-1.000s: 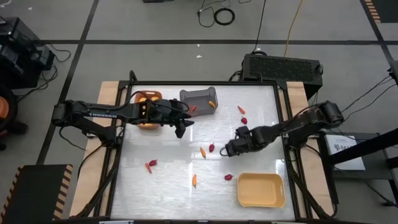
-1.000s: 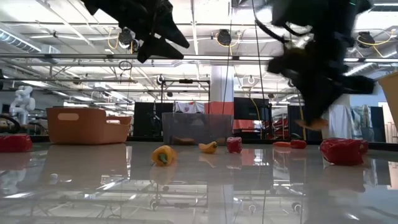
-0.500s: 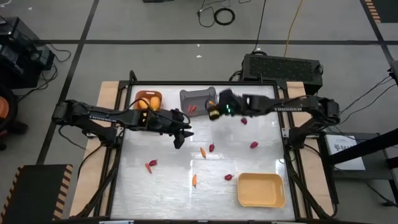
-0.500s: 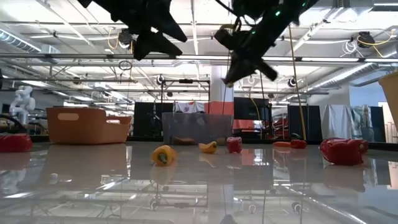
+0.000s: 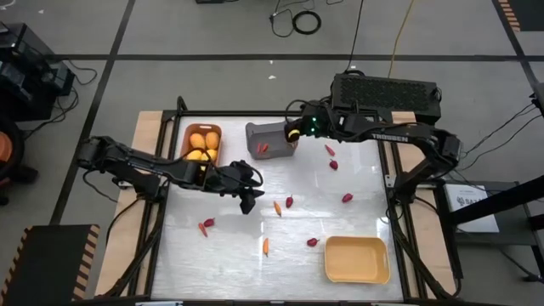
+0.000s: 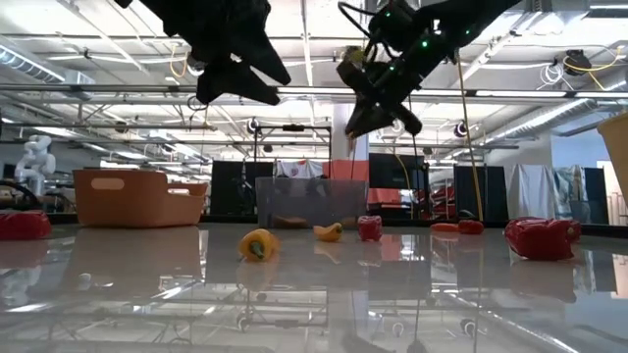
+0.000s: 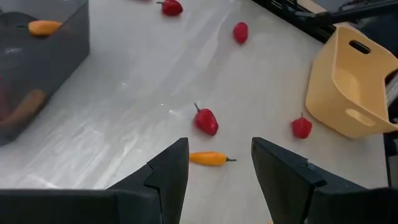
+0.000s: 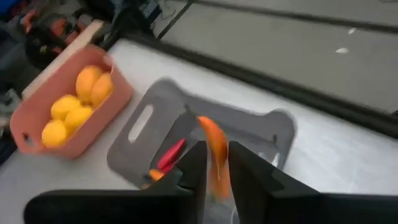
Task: Sort produce into baskets
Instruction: Put the yellow chili pepper into the black bin, then put the orange chili pepper into the black bin
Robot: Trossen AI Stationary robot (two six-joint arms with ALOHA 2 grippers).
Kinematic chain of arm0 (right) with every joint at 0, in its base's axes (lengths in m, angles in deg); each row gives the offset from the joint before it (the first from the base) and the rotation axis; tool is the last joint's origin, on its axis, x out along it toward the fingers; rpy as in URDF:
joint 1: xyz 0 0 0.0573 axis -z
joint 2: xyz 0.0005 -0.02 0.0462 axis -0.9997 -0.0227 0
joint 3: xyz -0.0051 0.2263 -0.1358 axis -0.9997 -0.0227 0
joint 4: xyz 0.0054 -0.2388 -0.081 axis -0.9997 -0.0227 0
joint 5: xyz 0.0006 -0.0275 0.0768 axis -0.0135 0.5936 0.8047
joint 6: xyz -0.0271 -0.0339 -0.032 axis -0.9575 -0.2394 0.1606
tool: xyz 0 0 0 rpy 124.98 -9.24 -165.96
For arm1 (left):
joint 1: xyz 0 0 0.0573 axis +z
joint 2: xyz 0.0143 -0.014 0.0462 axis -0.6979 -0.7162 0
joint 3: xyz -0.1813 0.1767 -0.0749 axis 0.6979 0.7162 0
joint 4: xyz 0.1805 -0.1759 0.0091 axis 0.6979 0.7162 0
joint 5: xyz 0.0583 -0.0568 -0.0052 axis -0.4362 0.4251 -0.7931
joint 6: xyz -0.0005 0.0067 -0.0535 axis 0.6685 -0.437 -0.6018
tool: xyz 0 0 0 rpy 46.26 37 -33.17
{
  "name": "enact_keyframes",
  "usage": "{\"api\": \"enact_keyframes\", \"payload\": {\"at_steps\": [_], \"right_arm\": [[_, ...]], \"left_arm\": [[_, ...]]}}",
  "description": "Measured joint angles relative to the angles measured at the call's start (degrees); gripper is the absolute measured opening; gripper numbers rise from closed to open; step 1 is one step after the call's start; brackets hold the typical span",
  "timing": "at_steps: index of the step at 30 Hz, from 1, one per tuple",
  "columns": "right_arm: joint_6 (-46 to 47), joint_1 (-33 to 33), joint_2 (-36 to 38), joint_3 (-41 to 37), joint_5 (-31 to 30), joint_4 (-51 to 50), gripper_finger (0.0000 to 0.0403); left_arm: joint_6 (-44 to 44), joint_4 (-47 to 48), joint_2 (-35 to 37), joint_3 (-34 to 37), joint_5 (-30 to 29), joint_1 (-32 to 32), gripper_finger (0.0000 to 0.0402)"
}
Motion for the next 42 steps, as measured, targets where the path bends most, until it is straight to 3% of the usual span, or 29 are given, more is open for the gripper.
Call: {"api": "enact_keyframes", "payload": {"at_steps": [9,17,24,27,32,42], "right_arm": [[-0.41,0.12,-3.83,-0.07,4.18,2.41,0.0093],[-0.47,0.01,-2.2,-0.04,11.61,2.48,0.0114],[3.23,-3.7,-2.17,-0.04,20.62,2.34,0.0114],[3.33,-6.61,-2.17,-0.04,21.63,2.33,0.0114],[2.87,-11.7,-2.17,-0.04,21.65,2.18,0.0114],[-1.45,-16.63,-2.17,-0.04,21.58,2.16,0.0114]], "left_arm": [[-1.56,0.94,0.02,0.0,0.03,-0.79,0.0183],[-2.99,8.79,0.02,0.0,0.81,-2.43,0.0183],[-7.68,25.69,0.02,0.0,11.79,-4.16,0.0183],[-15.86,33.99,0.02,0.0,12.45,-6.48,0.0183],[-38.4,43.55,0.02,0.0,14.25,-11.73,0.0183],[-68.53,39.41,0.04,6.56,17.78,-23.67,0.0183]]}}
